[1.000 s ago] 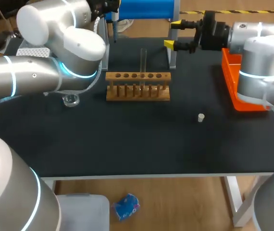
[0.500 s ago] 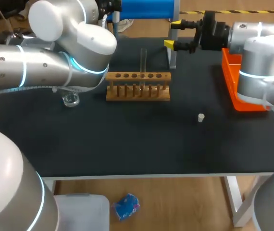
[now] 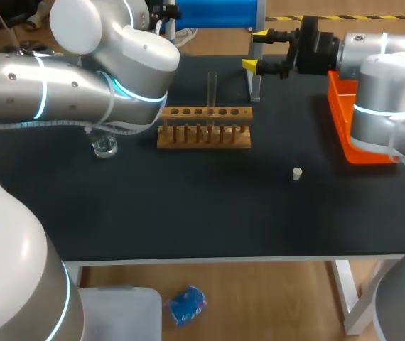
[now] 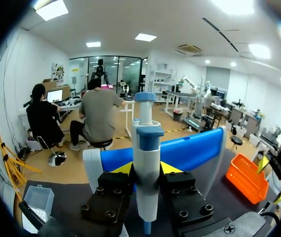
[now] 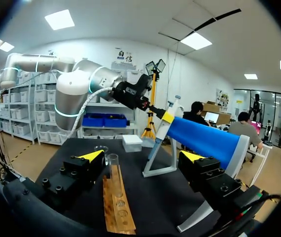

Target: Invert the test tube, pick up the pipette, mount the tip to pipette, aspirate from beaker and dispense into the tube, eject the tip, return the pipette, and cap with the stopper.

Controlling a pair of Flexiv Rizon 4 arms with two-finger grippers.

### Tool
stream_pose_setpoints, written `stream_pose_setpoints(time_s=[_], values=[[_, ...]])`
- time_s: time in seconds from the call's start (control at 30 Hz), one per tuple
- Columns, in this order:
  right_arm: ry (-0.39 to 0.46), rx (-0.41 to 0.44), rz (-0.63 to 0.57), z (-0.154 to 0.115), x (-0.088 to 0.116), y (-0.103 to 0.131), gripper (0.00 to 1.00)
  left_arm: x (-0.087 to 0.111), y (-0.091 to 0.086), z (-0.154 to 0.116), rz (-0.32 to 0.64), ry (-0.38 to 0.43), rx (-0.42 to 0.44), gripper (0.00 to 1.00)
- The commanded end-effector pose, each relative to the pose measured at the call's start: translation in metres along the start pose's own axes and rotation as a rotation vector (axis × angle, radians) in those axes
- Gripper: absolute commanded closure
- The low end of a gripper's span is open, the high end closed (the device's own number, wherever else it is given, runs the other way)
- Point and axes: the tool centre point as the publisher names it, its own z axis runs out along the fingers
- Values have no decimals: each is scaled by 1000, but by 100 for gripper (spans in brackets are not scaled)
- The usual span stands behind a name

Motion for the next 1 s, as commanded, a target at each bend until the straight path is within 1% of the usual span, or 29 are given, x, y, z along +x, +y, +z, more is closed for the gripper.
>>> stream_pose_setpoints(time_s=[0.03, 1.0], values=[[0, -1, -1, 0, 0, -1, 0, -1, -3, 3, -1, -8, -54, 100], [0, -1, -1, 0, 0, -1, 0, -17, 15, 20, -43, -43, -137, 100]])
